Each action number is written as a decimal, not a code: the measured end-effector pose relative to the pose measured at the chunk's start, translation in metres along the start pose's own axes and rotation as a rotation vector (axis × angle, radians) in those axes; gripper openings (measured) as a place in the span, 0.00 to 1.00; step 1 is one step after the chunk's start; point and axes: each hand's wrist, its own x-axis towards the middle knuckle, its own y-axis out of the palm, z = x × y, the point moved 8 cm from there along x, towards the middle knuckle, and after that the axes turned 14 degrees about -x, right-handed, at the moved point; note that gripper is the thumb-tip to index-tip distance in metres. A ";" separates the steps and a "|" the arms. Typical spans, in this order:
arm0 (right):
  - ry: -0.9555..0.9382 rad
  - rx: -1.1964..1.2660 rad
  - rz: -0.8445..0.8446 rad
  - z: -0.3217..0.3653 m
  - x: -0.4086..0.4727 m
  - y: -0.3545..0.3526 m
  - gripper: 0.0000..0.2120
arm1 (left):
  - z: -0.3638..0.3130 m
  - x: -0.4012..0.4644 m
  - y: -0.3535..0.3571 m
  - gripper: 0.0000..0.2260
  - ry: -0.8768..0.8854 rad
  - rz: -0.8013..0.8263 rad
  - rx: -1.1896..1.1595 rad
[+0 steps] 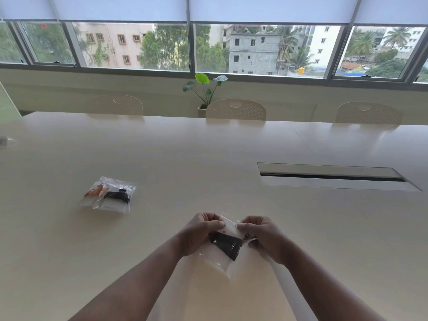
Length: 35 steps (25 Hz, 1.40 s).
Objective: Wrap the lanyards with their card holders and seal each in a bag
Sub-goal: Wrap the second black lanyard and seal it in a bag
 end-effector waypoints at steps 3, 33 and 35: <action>-0.036 0.015 0.014 0.006 0.005 0.005 0.06 | 0.001 -0.001 -0.003 0.03 0.080 -0.029 0.036; -0.176 -0.043 0.005 0.005 0.018 0.025 0.06 | 0.007 0.007 -0.006 0.08 0.135 -0.038 0.172; -0.175 -0.015 0.029 0.007 0.017 0.026 0.07 | 0.007 0.006 -0.005 0.09 0.132 -0.033 0.156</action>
